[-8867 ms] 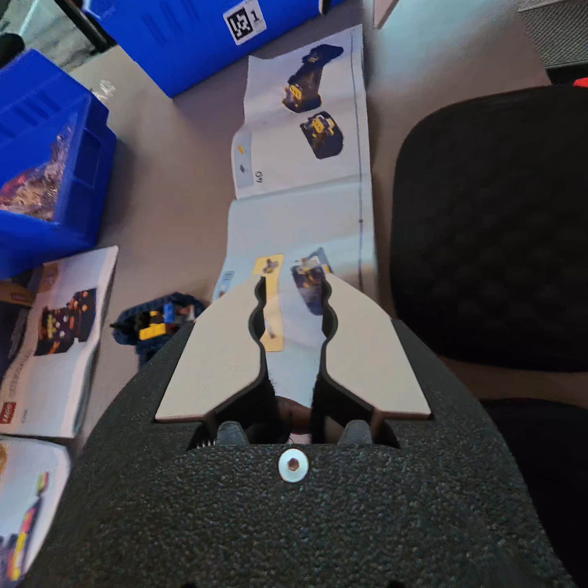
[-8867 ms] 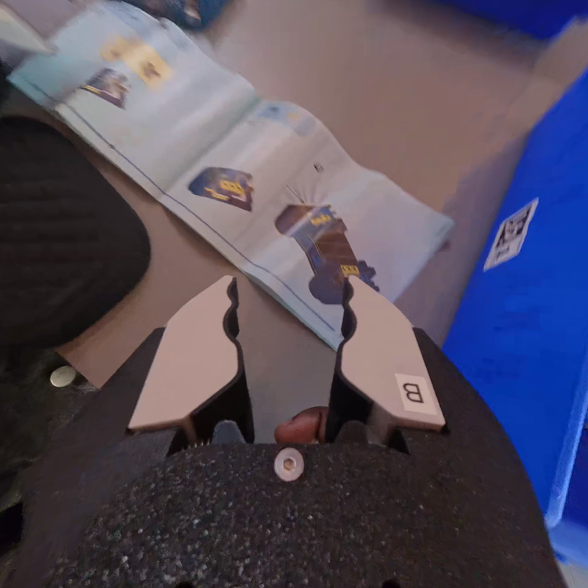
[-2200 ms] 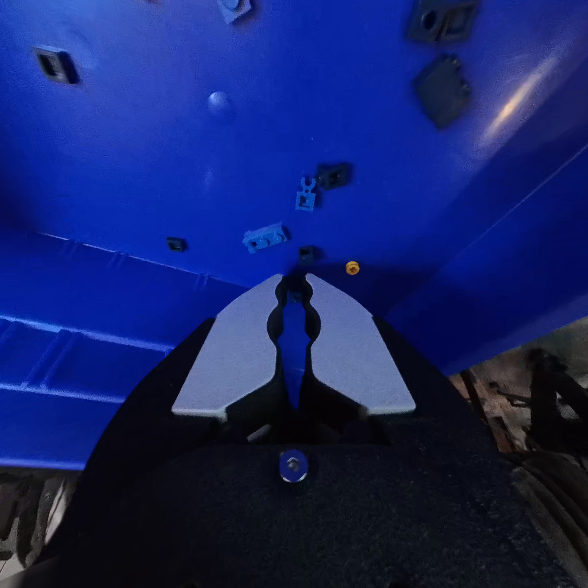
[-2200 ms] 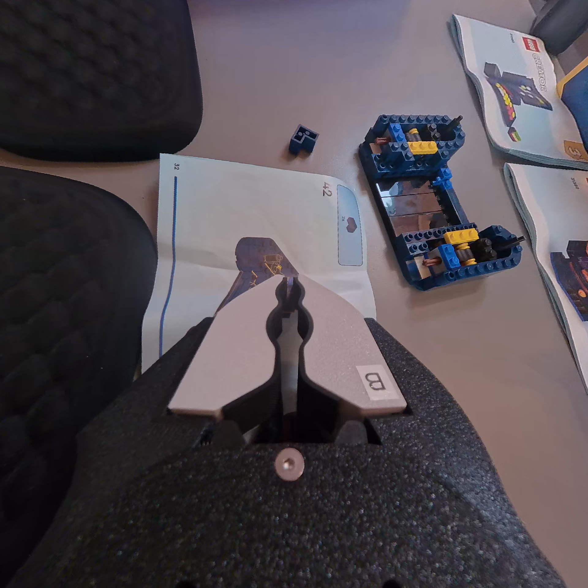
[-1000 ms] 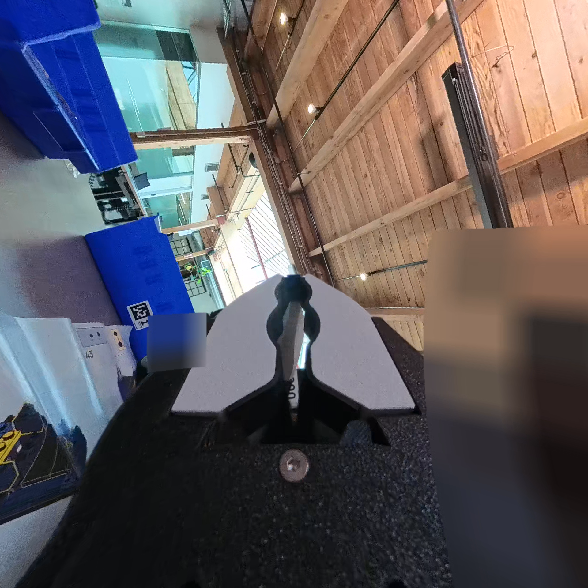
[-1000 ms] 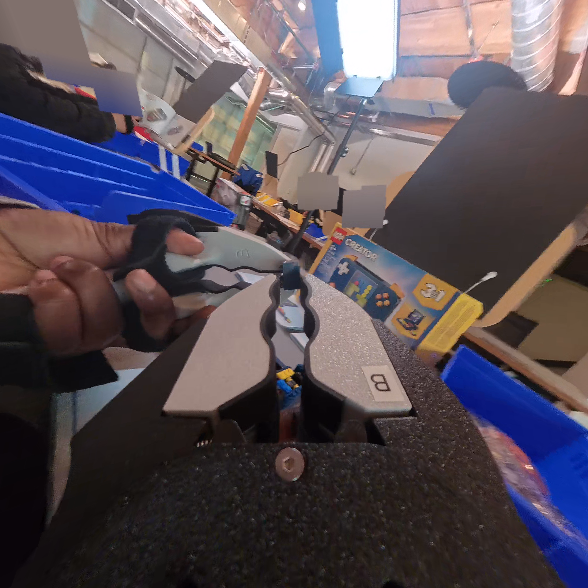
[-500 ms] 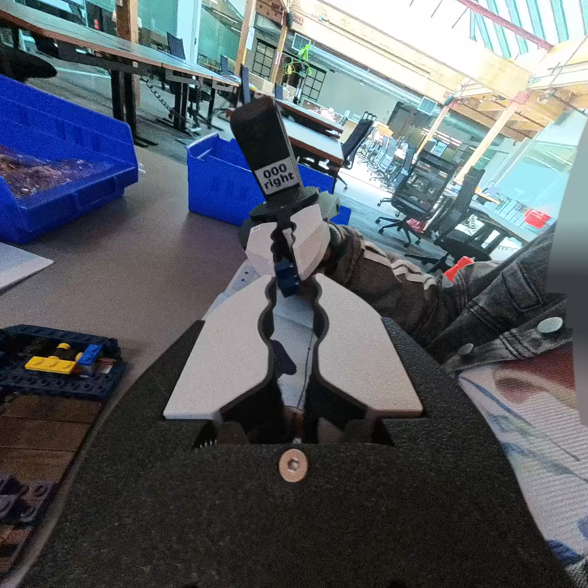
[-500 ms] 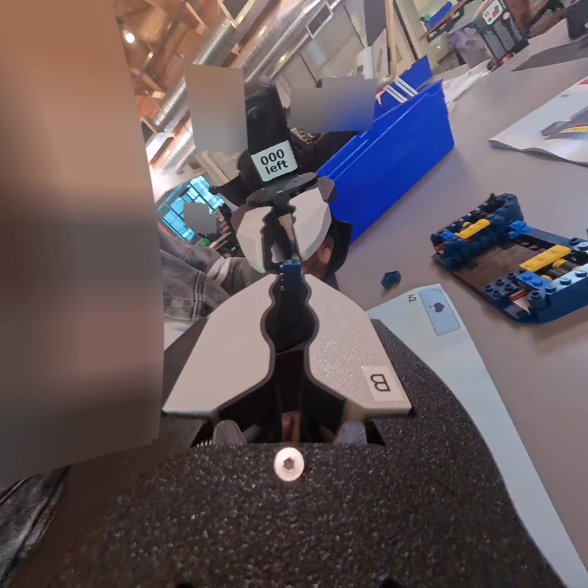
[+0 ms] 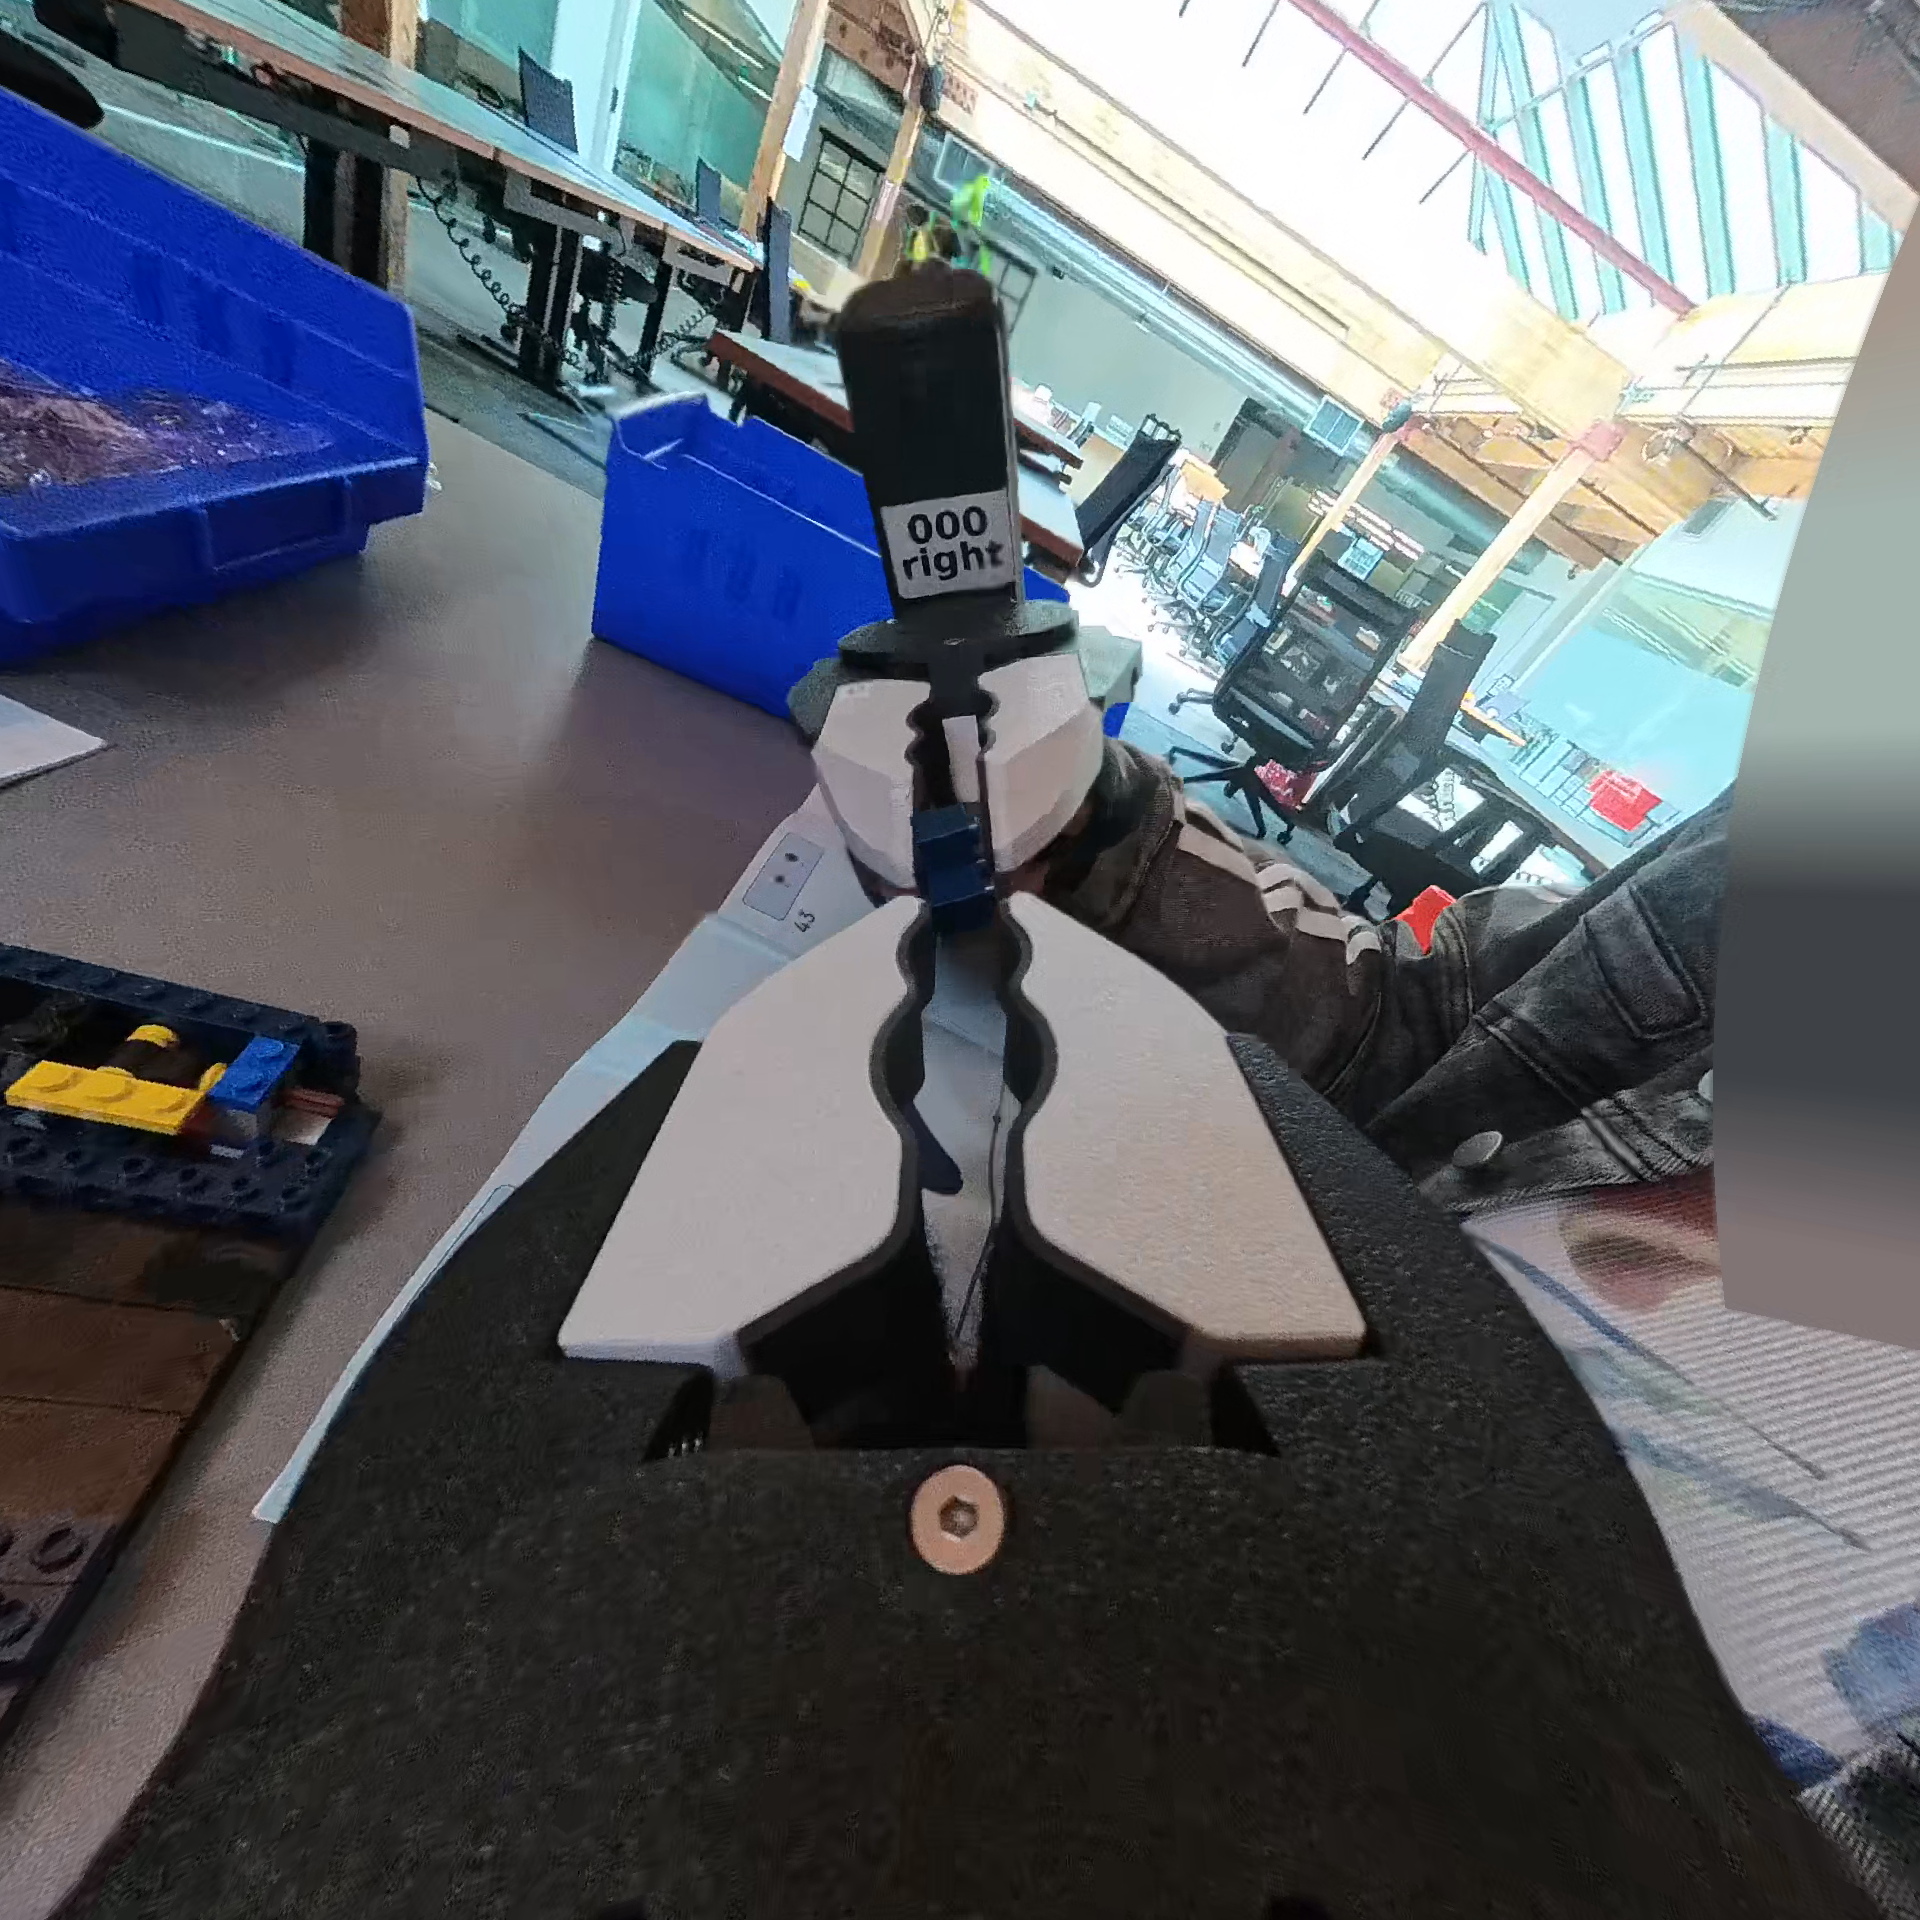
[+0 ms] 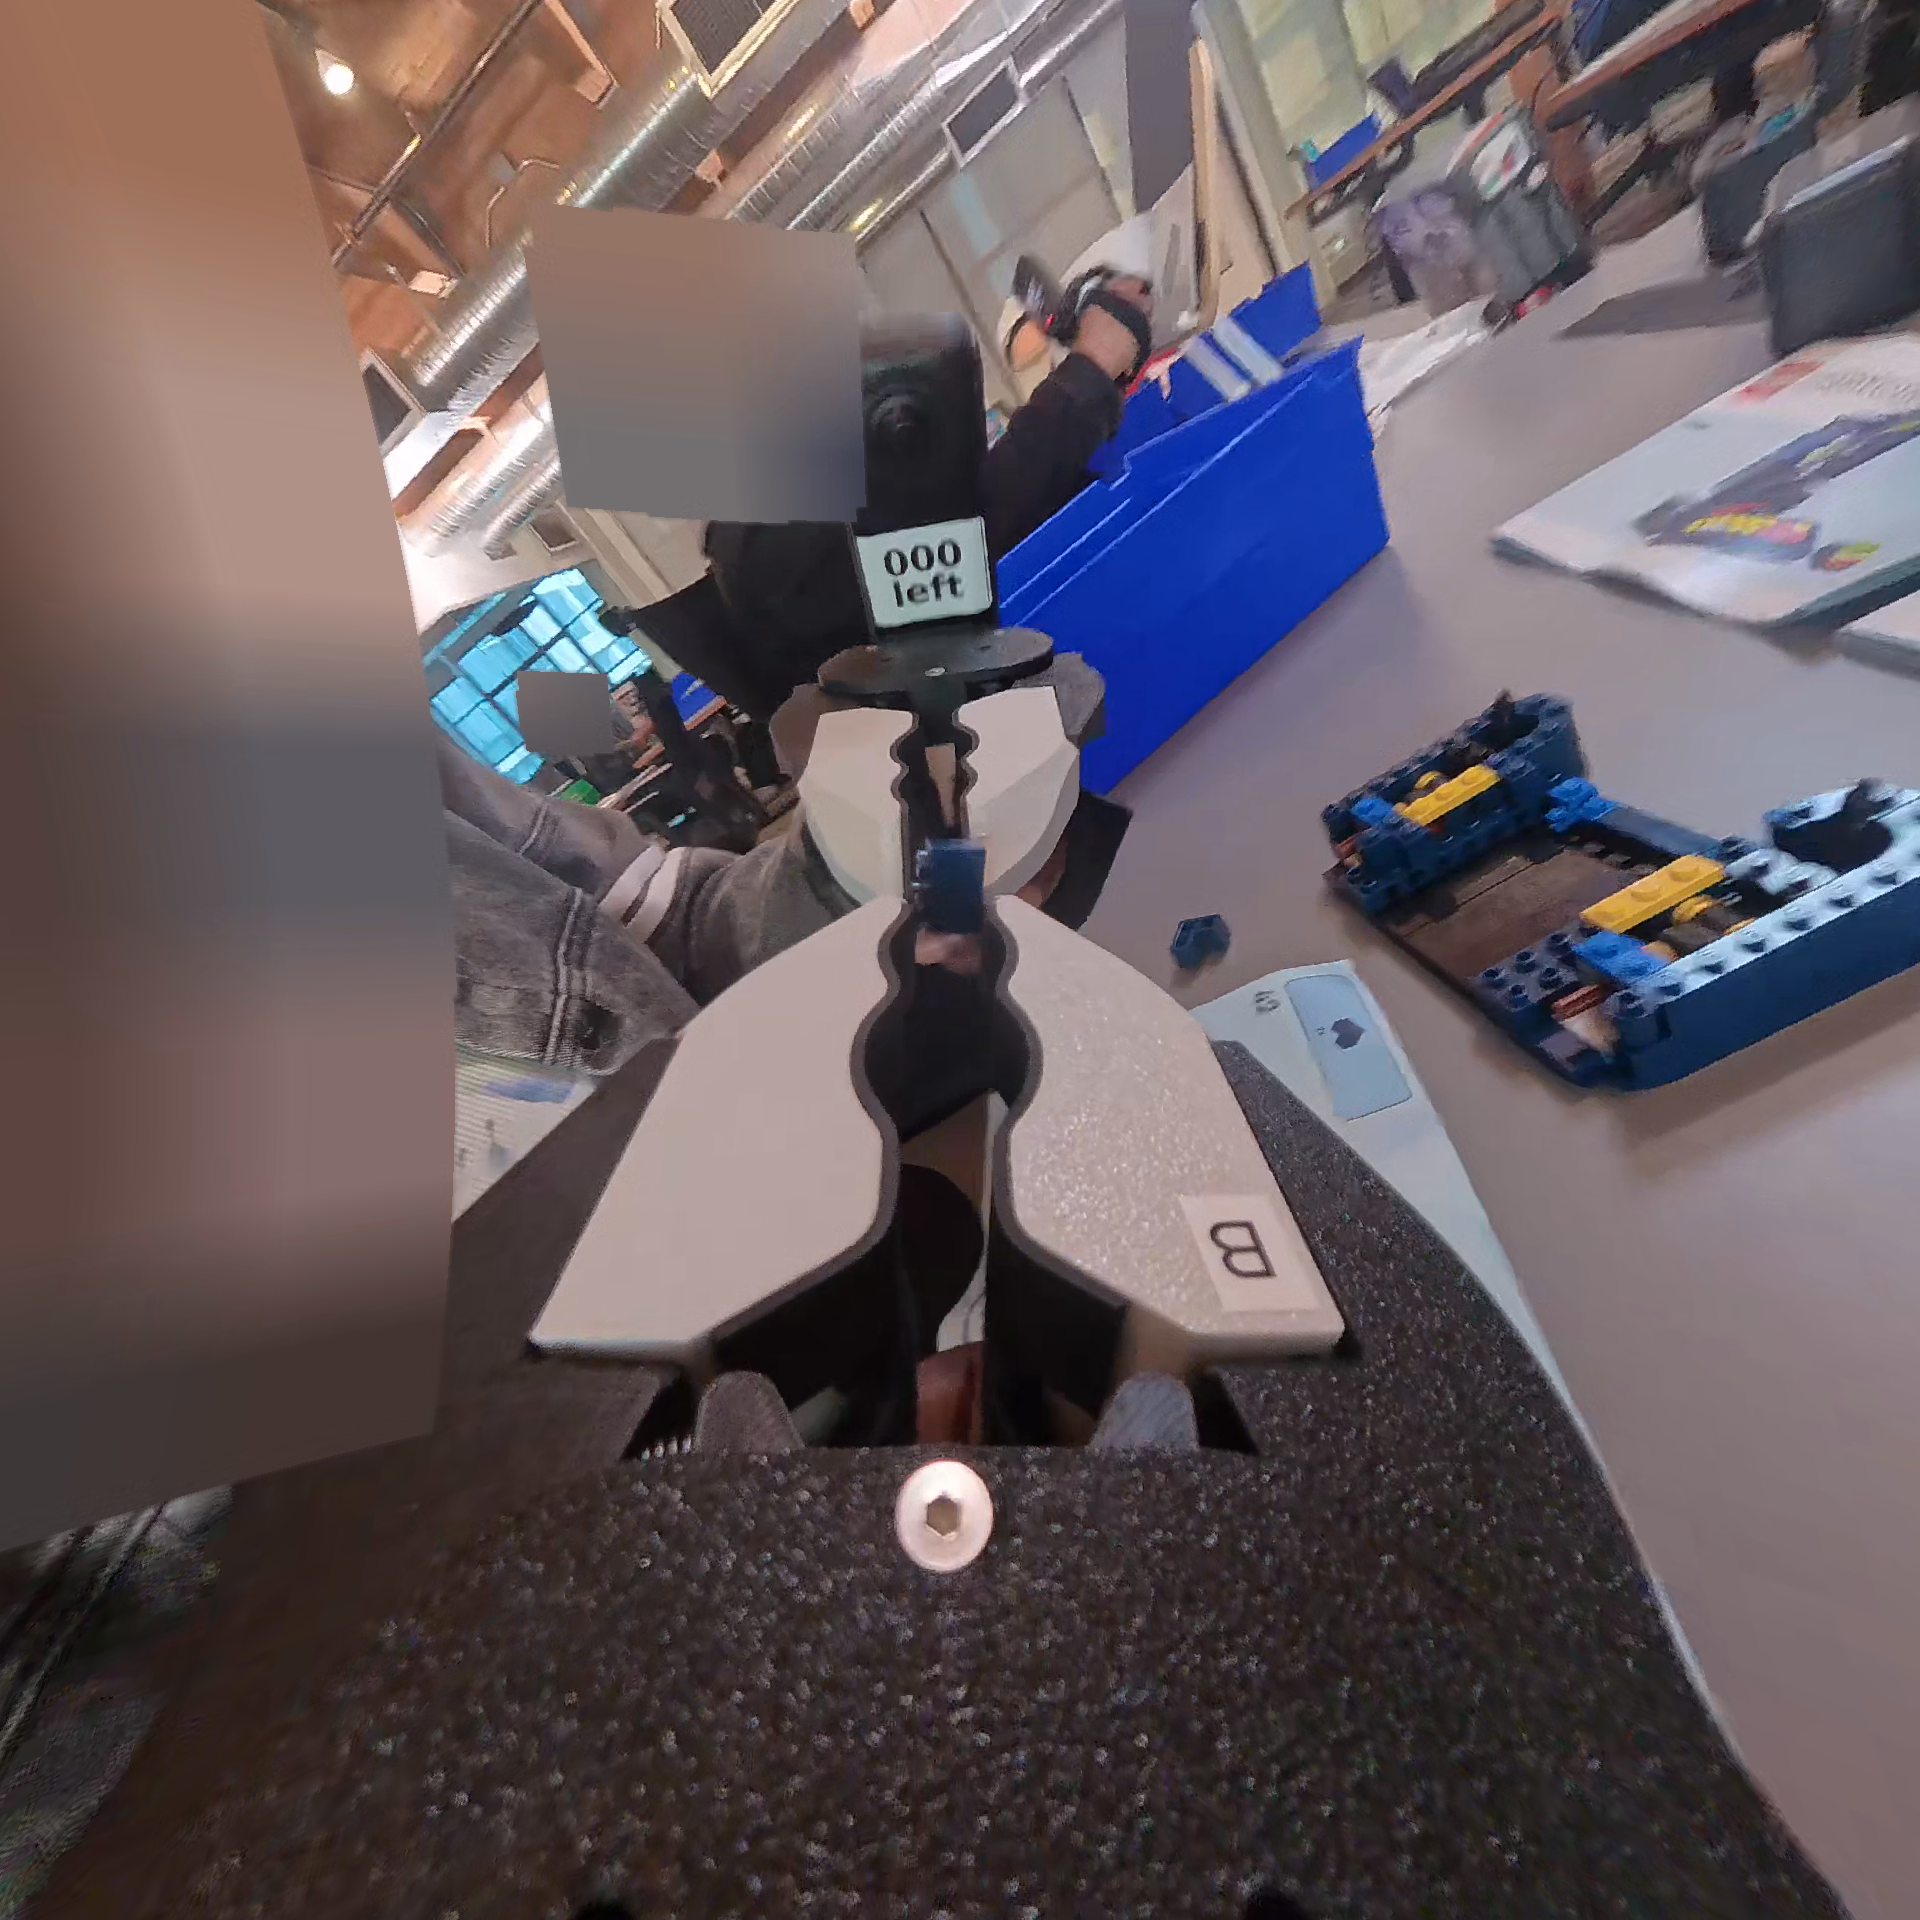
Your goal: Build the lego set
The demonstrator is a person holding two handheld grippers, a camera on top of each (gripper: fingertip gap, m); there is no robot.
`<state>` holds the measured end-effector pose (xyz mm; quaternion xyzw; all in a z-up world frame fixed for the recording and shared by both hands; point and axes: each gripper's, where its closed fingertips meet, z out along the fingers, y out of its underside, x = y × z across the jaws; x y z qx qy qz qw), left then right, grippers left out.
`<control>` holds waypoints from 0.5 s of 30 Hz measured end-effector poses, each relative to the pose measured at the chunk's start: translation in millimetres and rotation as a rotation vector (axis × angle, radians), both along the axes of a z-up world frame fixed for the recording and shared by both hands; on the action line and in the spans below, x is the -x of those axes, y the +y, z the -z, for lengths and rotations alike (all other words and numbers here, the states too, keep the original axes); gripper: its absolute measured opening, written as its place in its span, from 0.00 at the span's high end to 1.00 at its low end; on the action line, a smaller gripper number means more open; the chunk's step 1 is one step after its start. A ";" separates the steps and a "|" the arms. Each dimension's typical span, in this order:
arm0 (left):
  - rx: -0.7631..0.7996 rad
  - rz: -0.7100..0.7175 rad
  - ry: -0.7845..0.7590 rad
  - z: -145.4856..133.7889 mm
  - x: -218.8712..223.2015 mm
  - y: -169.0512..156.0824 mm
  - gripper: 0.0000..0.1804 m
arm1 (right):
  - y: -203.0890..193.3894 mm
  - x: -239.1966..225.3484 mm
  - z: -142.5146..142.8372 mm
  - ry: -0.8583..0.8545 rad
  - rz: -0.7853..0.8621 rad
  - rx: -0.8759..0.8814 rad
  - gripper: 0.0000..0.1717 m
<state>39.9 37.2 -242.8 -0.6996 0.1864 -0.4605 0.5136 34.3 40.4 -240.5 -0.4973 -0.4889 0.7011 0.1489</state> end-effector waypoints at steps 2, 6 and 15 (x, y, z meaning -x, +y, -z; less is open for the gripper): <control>-0.002 -0.040 -0.083 -7.1 11.7 4.6 0.95 | 18.2 -1.2 -12.1 0.080 0.111 -0.024 0.91; -0.027 -0.128 -0.332 -28.5 45.6 12.5 0.95 | 90.9 -39.4 -68.1 0.444 0.550 0.071 0.87; -0.035 -0.121 -0.421 -32.2 50.9 13.9 0.95 | 152.8 -127.4 -91.5 0.760 1.033 0.165 0.87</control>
